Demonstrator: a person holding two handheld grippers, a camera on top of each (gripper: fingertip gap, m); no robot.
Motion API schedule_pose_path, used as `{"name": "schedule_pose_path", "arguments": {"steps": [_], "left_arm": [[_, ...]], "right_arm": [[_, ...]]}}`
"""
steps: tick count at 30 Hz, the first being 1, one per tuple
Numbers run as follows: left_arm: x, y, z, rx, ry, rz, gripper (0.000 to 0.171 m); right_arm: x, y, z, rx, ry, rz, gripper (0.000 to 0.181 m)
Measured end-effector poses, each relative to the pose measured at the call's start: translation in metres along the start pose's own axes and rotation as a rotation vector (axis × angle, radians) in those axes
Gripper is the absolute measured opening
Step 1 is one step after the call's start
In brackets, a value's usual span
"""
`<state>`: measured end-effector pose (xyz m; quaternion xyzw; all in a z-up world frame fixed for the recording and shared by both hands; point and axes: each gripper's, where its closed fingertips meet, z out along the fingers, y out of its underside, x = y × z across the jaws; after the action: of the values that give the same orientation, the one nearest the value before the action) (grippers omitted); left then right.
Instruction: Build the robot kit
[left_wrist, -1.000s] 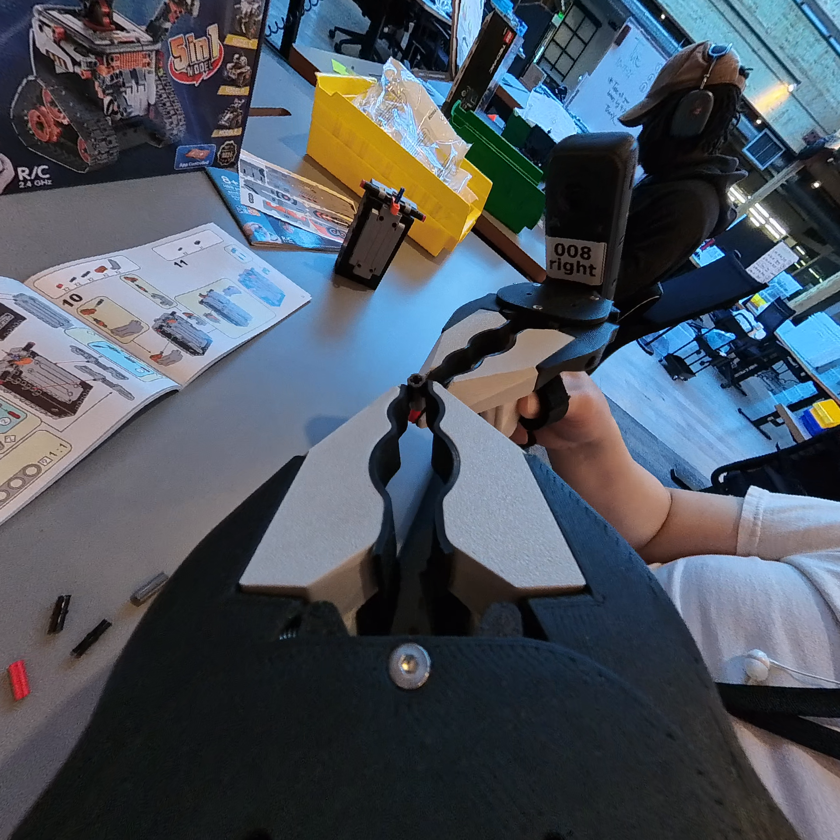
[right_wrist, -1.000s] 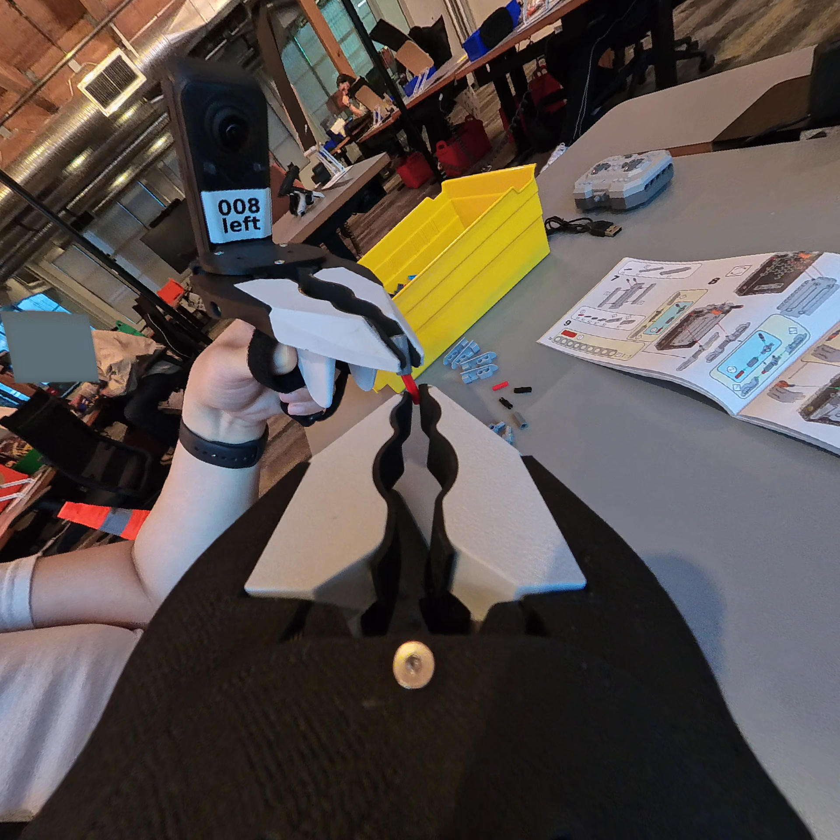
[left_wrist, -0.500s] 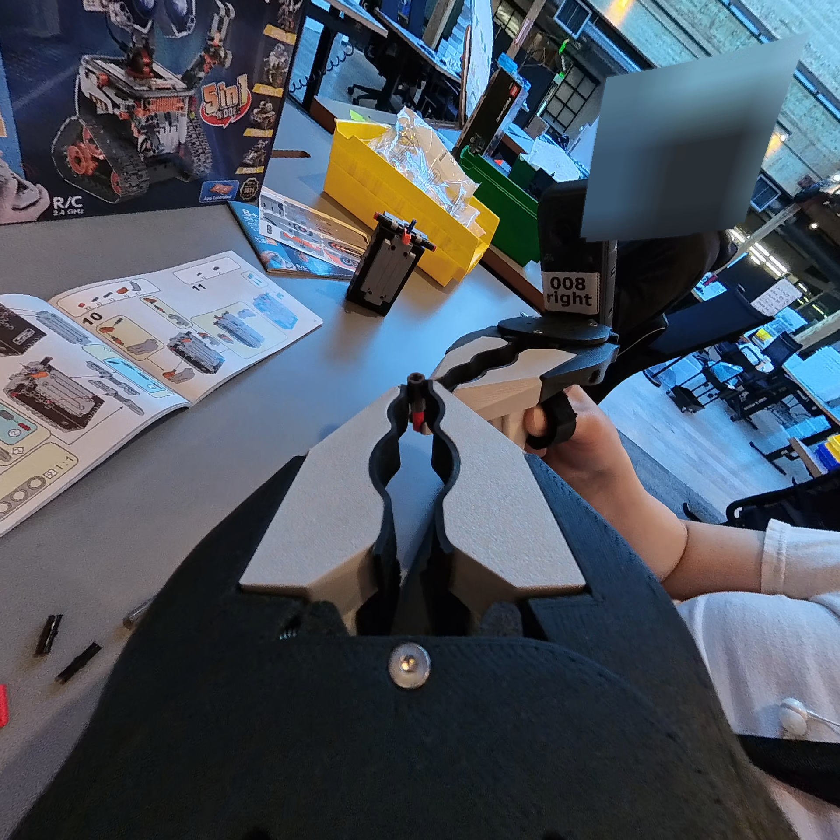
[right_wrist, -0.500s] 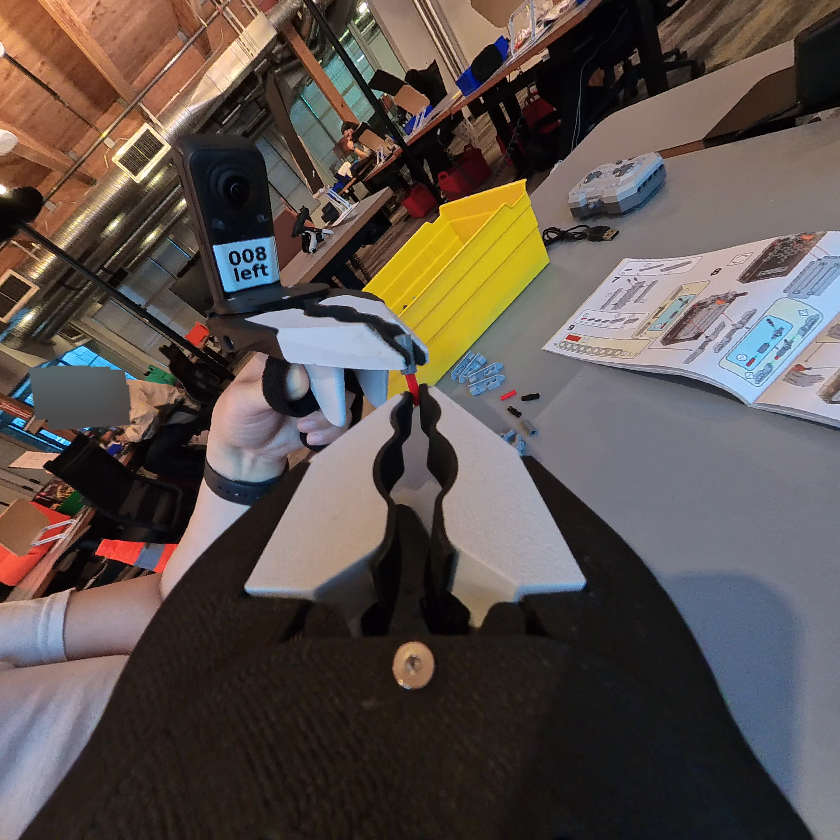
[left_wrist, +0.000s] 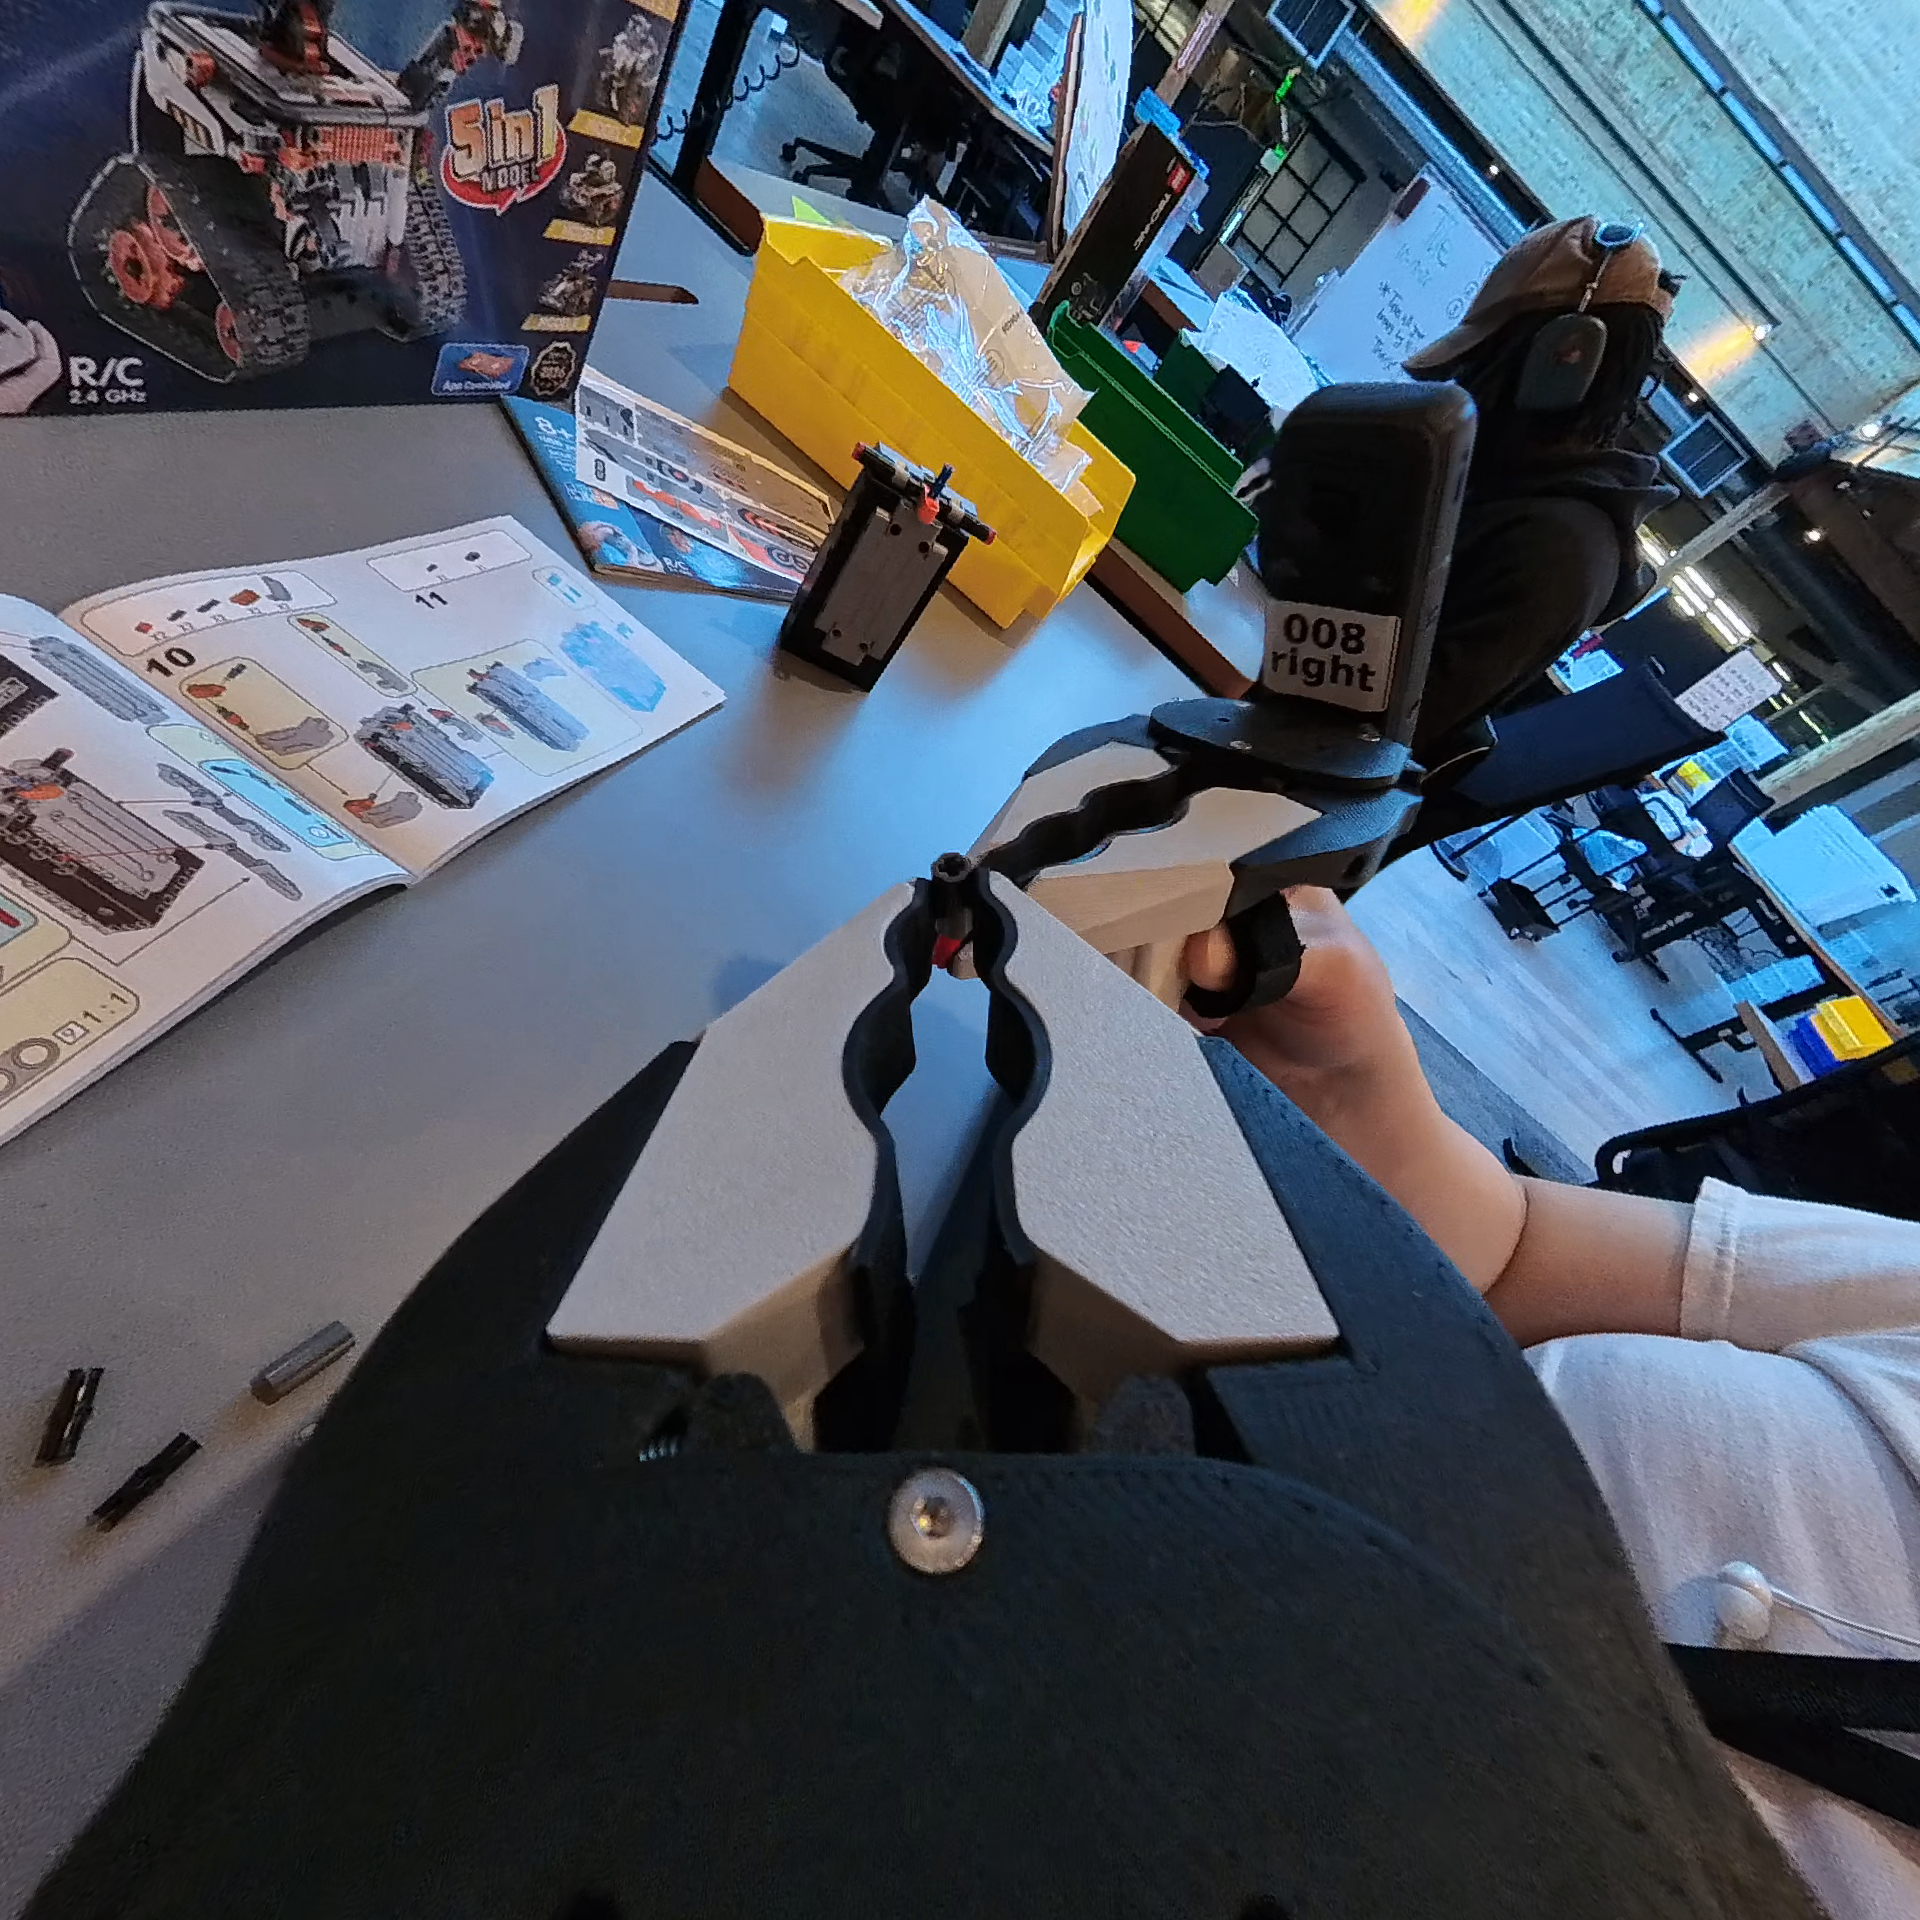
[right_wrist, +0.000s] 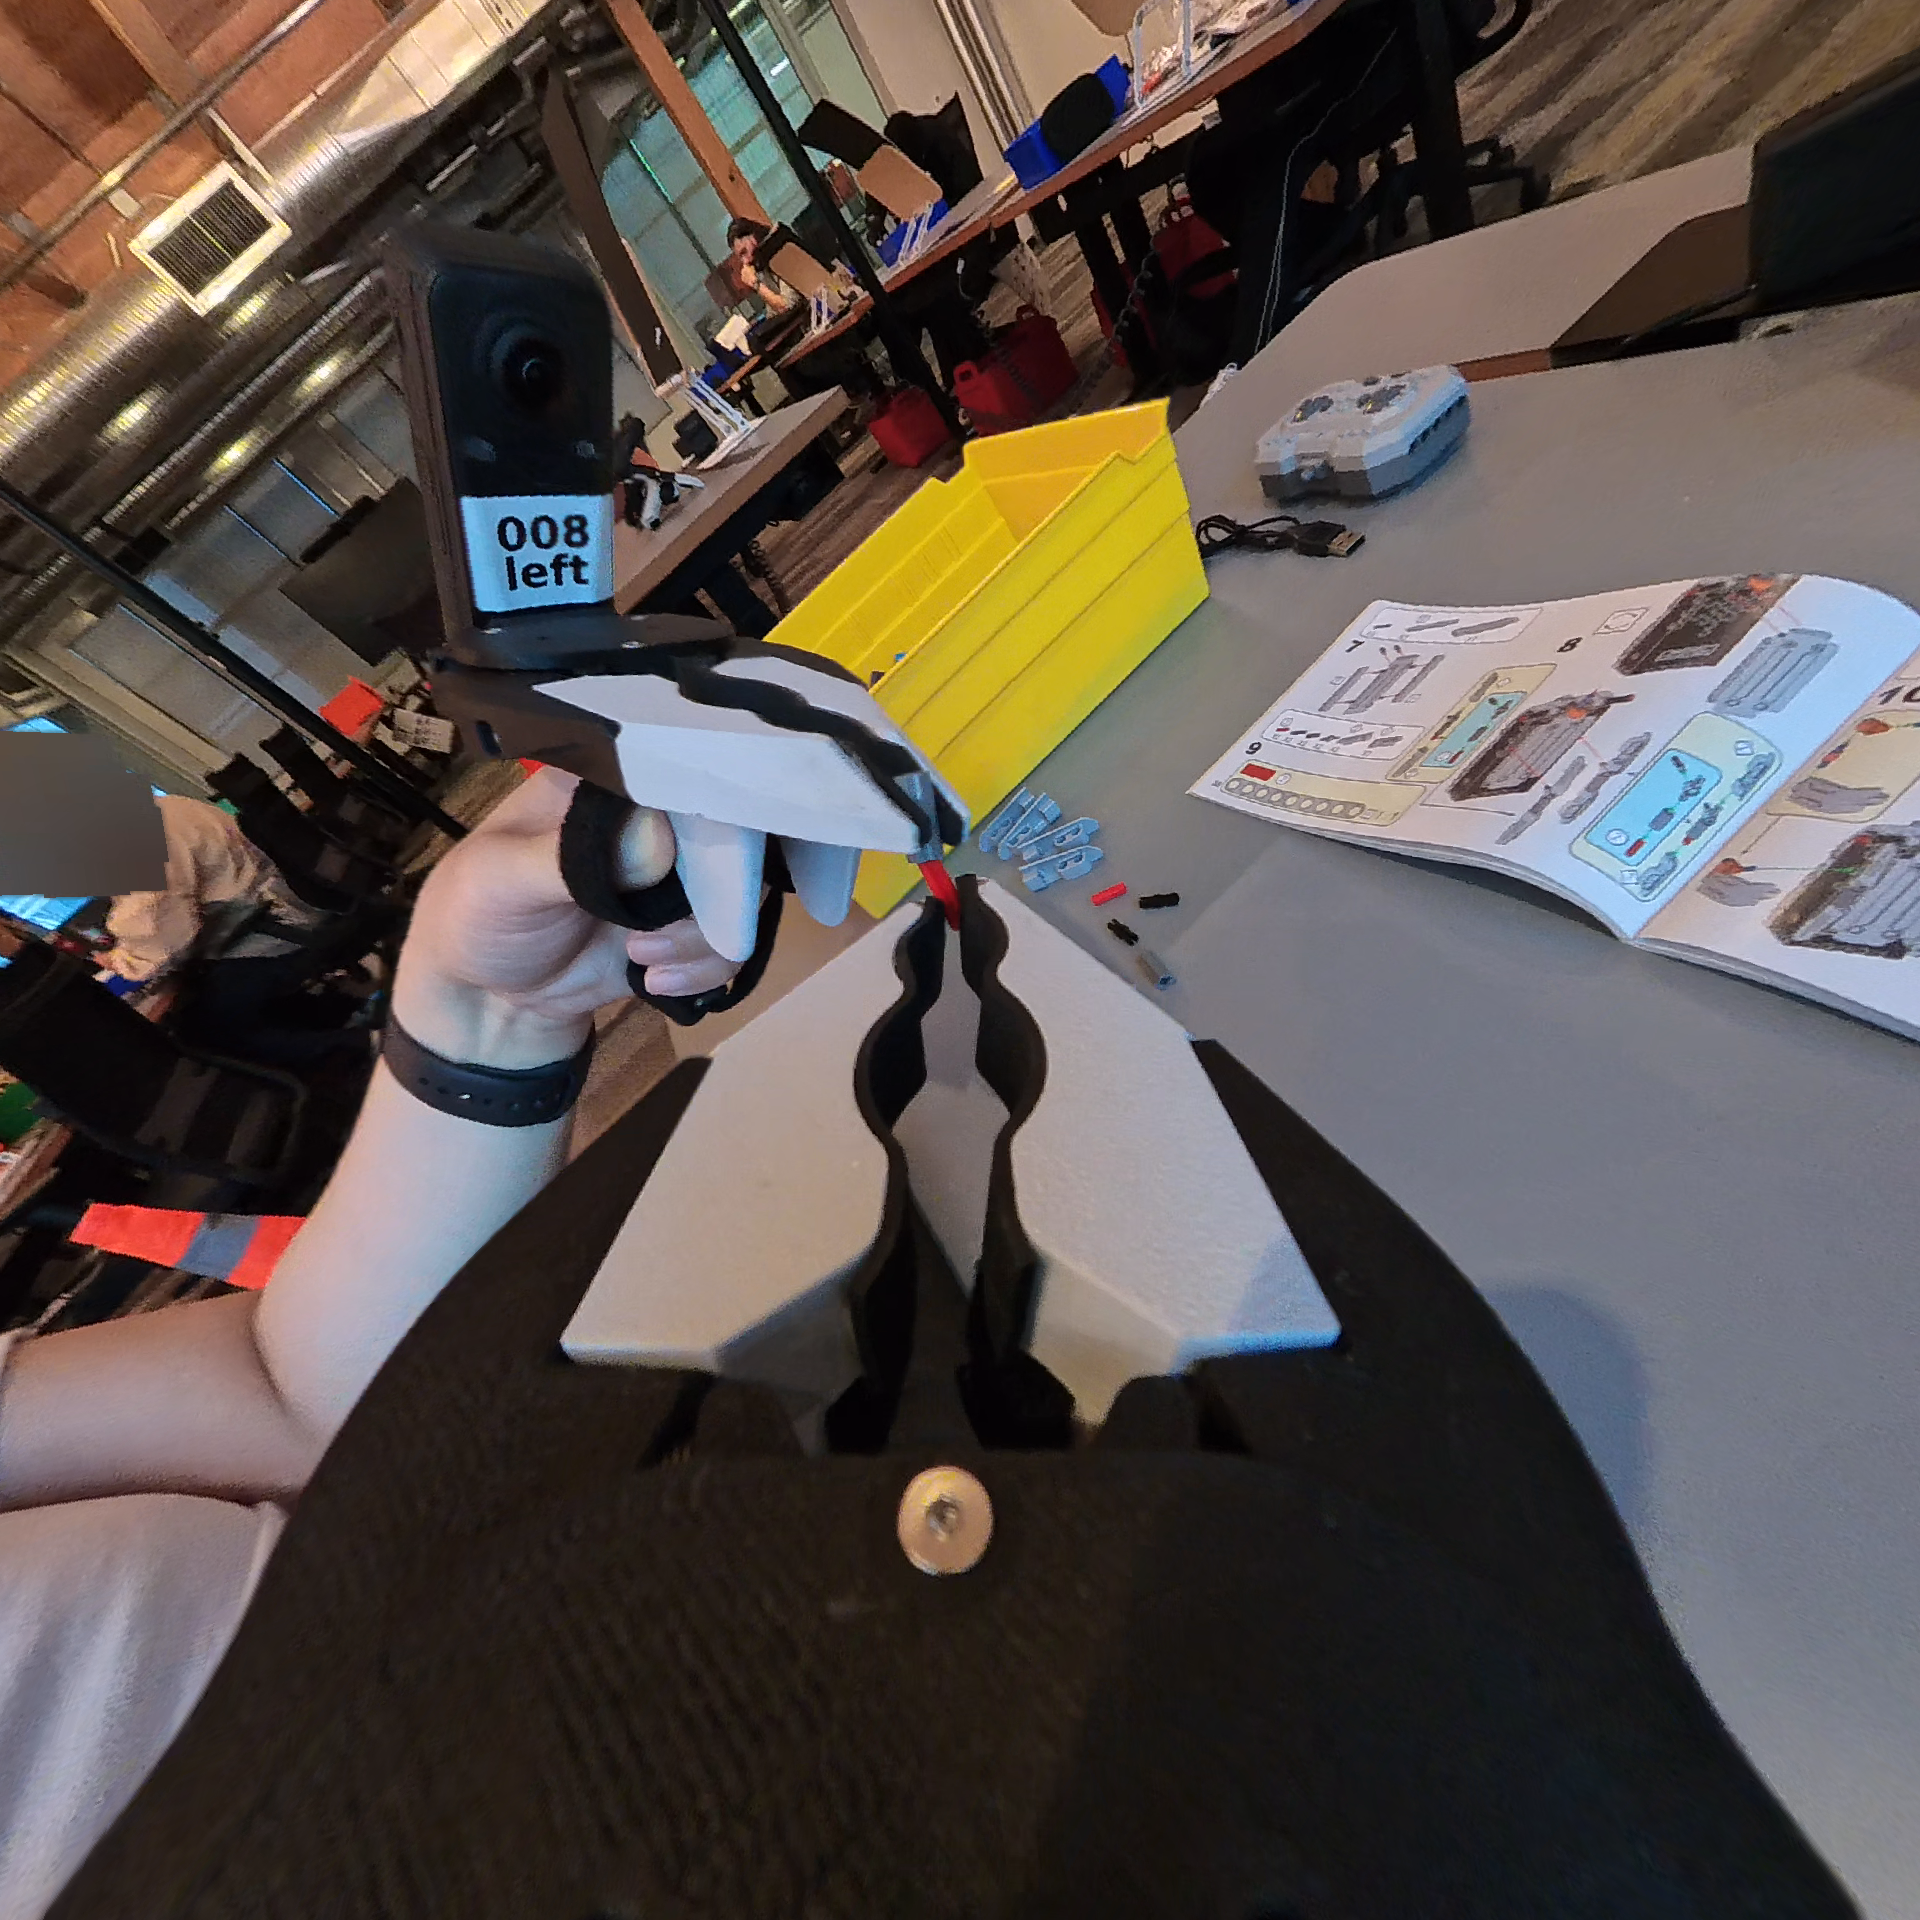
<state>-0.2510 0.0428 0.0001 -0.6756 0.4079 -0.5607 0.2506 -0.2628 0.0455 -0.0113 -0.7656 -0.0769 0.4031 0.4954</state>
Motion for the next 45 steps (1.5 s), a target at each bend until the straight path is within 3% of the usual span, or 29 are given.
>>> {"name": "schedule_pose_path", "arguments": {"steps": [24,27,33,38,40,45], "left_arm": [[-0.007,-0.004,0.010,0.117,0.020,-0.080,0.005],[-0.012,-0.003,0.012,0.166,0.047,-0.131,0.005],[-0.056,0.011,0.014,0.191,-0.035,-0.200,0.005],[-0.062,0.001,-0.011,0.228,-0.039,-0.195,0.004],[-0.055,-0.007,-0.025,0.255,-0.025,-0.177,0.004],[-0.040,-0.014,-0.049,0.259,-0.072,-0.082,0.004]], "right_arm": [[0.007,-0.017,-0.006,0.140,0.060,-0.012,0.000],[0.013,-0.015,-0.005,0.077,0.107,-0.049,0.000],[0.054,0.002,-0.008,-0.014,0.220,-0.092,0.000],[0.029,0.047,0.008,-0.156,-0.045,-0.212,0.003],[0.030,0.069,0.016,-0.254,-0.064,-0.307,0.014],[0.041,0.101,0.039,-0.471,-0.010,-0.554,0.017]]}}
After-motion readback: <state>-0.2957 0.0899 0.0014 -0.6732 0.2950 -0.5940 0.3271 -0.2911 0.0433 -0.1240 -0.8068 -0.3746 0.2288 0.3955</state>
